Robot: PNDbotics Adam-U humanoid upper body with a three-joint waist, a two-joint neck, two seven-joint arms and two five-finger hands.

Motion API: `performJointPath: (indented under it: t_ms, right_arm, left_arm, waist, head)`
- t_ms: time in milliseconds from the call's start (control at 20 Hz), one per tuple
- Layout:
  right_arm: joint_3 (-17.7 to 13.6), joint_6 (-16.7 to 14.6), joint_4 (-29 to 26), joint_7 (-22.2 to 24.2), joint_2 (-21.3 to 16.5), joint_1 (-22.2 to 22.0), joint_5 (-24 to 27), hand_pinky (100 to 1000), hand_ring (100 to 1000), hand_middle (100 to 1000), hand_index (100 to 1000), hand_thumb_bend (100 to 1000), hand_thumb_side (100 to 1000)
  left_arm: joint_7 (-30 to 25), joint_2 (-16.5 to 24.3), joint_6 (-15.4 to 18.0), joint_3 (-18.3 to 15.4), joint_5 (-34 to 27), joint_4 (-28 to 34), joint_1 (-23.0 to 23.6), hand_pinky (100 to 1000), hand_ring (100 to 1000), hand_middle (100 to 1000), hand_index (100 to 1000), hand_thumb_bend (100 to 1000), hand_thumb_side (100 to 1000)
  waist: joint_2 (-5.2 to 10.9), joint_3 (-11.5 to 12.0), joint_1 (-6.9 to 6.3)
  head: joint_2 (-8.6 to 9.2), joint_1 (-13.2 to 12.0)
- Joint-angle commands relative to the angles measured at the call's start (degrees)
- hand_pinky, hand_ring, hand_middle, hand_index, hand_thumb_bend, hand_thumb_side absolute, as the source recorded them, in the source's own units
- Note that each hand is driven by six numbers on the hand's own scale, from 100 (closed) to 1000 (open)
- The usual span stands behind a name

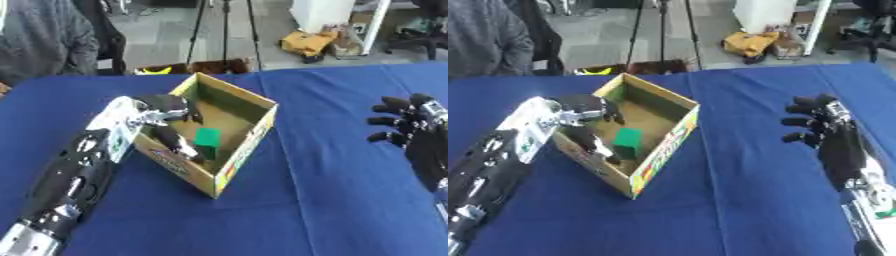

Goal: Pick up objects on the table and place them in the box.

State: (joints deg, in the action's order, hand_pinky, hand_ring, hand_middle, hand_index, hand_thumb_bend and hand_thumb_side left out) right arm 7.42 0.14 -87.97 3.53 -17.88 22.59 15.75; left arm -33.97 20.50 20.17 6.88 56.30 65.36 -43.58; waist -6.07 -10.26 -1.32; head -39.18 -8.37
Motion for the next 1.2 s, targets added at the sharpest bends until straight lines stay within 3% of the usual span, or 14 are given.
performJointPath:
  t_ms: [50, 100, 150, 200, 250, 300, 450, 700, 900, 1200]
  right_arm:
    - [-0.7, -0.2, -0.7, -0.3, -0.5, 0.4, 0.0, 568, 727, 737, 850, 100, 1000]
    - [-0.8, -0.2, -0.7, -0.4, -0.5, 0.3, 0.0, 568, 727, 736, 850, 100, 1000]
    - [-0.9, -0.2, -0.7, -0.5, -0.5, 0.2, 0.0, 568, 727, 736, 849, 100, 1000]
    - [-1.0, -0.2, -0.6, -0.6, -0.6, 0.0, 0.0, 568, 727, 736, 849, 100, 1000]
    - [-1.1, -0.3, -0.6, -0.7, -0.6, -0.1, 0.0, 568, 727, 736, 849, 100, 1000]
    - [-1.2, -0.3, -0.7, -0.8, -0.6, -0.2, 0.1, 568, 727, 736, 849, 100, 1000]
    - [-1.5, -0.4, -0.8, -1.0, -0.8, -0.1, 0.0, 568, 727, 736, 849, 100, 1000]
    - [-1.9, -0.6, -1.0, -1.5, -1.1, 0.2, 0.0, 568, 727, 737, 849, 100, 1000]
    - [-2.0, -0.6, -1.0, -1.7, -1.1, 0.1, 0.0, 568, 728, 737, 849, 100, 1000]
    - [-1.8, -0.5, -1.0, -1.5, -0.9, 0.0, 0.0, 568, 728, 737, 847, 100, 1000]
  left_arm:
    - [2.5, 2.5, -0.1, -4.2, -3.0, 5.6, -0.3, 667, 685, 706, 802, 1000, 879]
    - [3.4, 2.6, -0.1, -5.6, -4.0, 7.1, 0.1, 657, 673, 699, 794, 1000, 884]
    - [4.4, 2.7, -0.2, -7.1, -4.9, 8.6, 0.8, 632, 647, 681, 778, 959, 967]
    - [5.3, 2.5, -0.6, -8.5, -5.8, 10.1, 1.6, 622, 637, 675, 770, 948, 906]
    - [6.2, 2.2, -1.0, -10.0, -6.7, 11.6, 2.7, 604, 621, 665, 759, 866, 954]
    - [7.1, 1.8, -1.4, -11.4, -7.6, 13.0, 3.9, 602, 620, 664, 758, 882, 908]
    - [9.8, 0.4, -3.2, -15.6, -10.3, 17.4, 8.1, 586, 609, 659, 751, 872, 919]
    - [14.2, -2.6, -7.4, -18.6, -14.7, 23.1, 15.3, 572, 607, 664, 753, 871, 943]
    - [17.9, -4.3, -11.1, -19.1, -18.4, 25.8, 21.2, 563, 601, 660, 751, 864, 950]
    - [23.2, -5.5, -16.3, -16.2, -23.7, 32.3, 29.9, 556, 596, 656, 750, 853, 958]
  waist:
    - [0.98, 0.4, 0.27]
    - [1.03, 0.7, 0.35]
    - [1.11, 1.0, 0.41]
    - [1.22, 1.4, 0.49]
    - [1.27, 1.8, 0.53]
    - [1.28, 2.1, 0.54]
    - [0.95, 3.1, 0.47]
    - [0.34, 4.1, 0.31]
    - [0.27, 4.2, 0.37]
    - [0.46, 3.6, 0.51]
  head:
    - [0.27, 0.5]
    - [0.26, 0.7]
    - [0.19, 1.0]
    - [0.07, 1.2]
    - [0.05, 1.4]
    - [0.07, 1.6]
    - [0.34, 2.1]
    - [0.47, 2.2]
    - [-0.16, 2.6]
    - [-0.76, 2.7]
